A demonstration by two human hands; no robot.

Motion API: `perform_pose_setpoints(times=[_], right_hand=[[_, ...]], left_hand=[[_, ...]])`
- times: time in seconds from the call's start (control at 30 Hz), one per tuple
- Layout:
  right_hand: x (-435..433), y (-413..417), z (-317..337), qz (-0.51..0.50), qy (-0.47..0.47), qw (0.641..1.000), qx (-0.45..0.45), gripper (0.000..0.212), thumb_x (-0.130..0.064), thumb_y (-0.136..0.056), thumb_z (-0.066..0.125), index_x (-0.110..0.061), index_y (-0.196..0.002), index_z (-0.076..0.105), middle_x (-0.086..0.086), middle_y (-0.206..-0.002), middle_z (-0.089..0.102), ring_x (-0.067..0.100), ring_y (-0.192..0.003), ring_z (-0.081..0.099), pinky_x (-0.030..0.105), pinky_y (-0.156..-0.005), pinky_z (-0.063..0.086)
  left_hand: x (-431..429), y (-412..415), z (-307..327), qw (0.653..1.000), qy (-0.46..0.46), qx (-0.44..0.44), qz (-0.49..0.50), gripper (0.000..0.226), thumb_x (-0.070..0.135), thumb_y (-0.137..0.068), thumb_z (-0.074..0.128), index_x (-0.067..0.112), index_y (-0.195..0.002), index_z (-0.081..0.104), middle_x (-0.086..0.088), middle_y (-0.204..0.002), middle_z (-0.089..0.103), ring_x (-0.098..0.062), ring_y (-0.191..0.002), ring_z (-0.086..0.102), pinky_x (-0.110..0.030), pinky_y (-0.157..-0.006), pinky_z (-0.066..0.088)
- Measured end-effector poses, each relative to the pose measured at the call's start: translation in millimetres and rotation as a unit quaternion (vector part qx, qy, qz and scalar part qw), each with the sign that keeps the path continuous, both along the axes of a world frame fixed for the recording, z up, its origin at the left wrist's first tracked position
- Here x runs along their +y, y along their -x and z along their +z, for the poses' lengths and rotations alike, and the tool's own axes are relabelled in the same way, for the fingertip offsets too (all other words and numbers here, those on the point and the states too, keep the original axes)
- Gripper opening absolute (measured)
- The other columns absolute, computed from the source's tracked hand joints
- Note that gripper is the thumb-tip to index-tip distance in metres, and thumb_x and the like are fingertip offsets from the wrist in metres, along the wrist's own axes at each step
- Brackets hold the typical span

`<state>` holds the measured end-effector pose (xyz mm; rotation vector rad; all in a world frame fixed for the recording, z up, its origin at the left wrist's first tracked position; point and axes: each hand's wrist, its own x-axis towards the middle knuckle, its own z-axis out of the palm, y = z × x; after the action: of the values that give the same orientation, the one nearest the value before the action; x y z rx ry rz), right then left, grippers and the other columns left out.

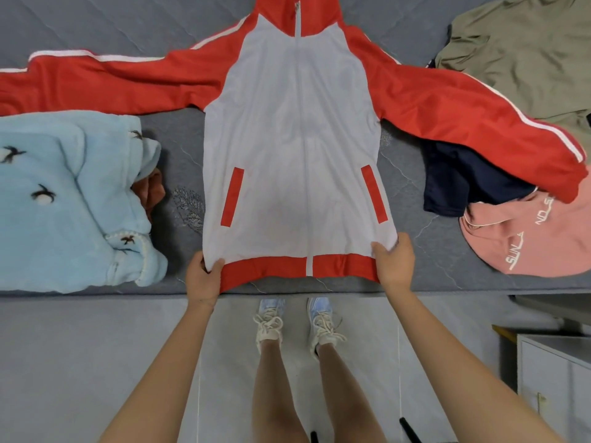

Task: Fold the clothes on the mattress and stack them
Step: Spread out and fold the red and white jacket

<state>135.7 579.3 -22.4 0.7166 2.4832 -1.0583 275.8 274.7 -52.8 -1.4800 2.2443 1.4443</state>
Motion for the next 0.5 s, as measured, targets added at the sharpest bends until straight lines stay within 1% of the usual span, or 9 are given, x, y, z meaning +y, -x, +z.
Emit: perform_pose_setpoints(times=[0.07,0.13,0.2,0.3,0.4,0.5], right_hand=[[-1.5,-2.0,-2.3,0.028,-0.009,0.999,-0.013,0.031,-0.01,-0.086,0.067,-0.003,-0.114,0.055,0.014,-0.113,0.059,0.028,-0.101,0.058,0.037,-0.084,0.049],[-3.0,-3.0,-2.6,0.042,-0.019,0.999,-0.019,0.044,-0.013,-0.084,0.071,-0.003,-0.124,0.054,0.016,-0.121,0.058,0.03,-0.111,0.057,0.045,-0.095,0.049],[-4.3,-5.1,-1.2,0.058,-0.056,0.997,-0.014,0.055,-0.018,-0.082,0.075,-0.008,-0.131,0.051,0.014,-0.128,0.056,0.031,-0.119,0.052,0.048,-0.1,0.045],[-7.0,-10.4,3.6,0.104,-0.118,0.987,0.014,0.072,-0.026,-0.082,0.076,-0.014,-0.144,0.041,0.013,-0.144,0.044,0.032,-0.134,0.039,0.048,-0.11,0.033],[-12.4,-10.2,8.7,0.177,-0.138,0.974,0.036,0.077,-0.031,-0.084,0.075,-0.015,-0.149,0.036,0.013,-0.154,0.034,0.032,-0.143,0.027,0.047,-0.118,0.022],[-24.1,-2.4,15.3,0.246,-0.13,0.959,0.045,0.076,-0.034,-0.086,0.073,-0.016,-0.15,0.036,0.01,-0.154,0.037,0.029,-0.144,0.028,0.046,-0.12,0.022]], left_hand=[[3.0,-0.9,0.4,1.0,0.017,-0.001,-0.011,0.029,0.007,-0.092,0.062,-0.001,-0.118,0.054,-0.016,-0.114,0.062,-0.032,-0.106,0.058,-0.032,-0.084,0.042],[5.7,0.2,0.9,0.999,0.026,-0.005,-0.019,0.036,0.01,-0.092,0.062,0.002,-0.125,0.05,-0.016,-0.12,0.061,-0.032,-0.109,0.057,-0.035,-0.089,0.044],[8.0,2.5,2.9,0.999,0.03,-0.004,-0.029,0.047,0.015,-0.091,0.064,0.008,-0.133,0.045,-0.013,-0.128,0.056,-0.029,-0.115,0.053,-0.039,-0.095,0.044],[8.3,8.5,9.6,0.996,0.071,0.01,-0.062,0.058,0.022,-0.09,0.066,0.013,-0.141,0.039,-0.011,-0.138,0.048,-0.026,-0.125,0.045,-0.041,-0.103,0.039],[5.0,14.1,19.6,0.98,0.154,-0.004,-0.13,0.065,0.027,-0.089,0.067,0.012,-0.144,0.037,-0.012,-0.146,0.04,-0.029,-0.132,0.038,-0.045,-0.109,0.034],[3.8,26.1,30.7,0.958,0.196,-0.003,-0.209,0.055,0.029,-0.09,0.066,0.012,-0.139,0.047,-0.011,-0.143,0.047,-0.031,-0.132,0.043,-0.049,-0.111,0.03]])
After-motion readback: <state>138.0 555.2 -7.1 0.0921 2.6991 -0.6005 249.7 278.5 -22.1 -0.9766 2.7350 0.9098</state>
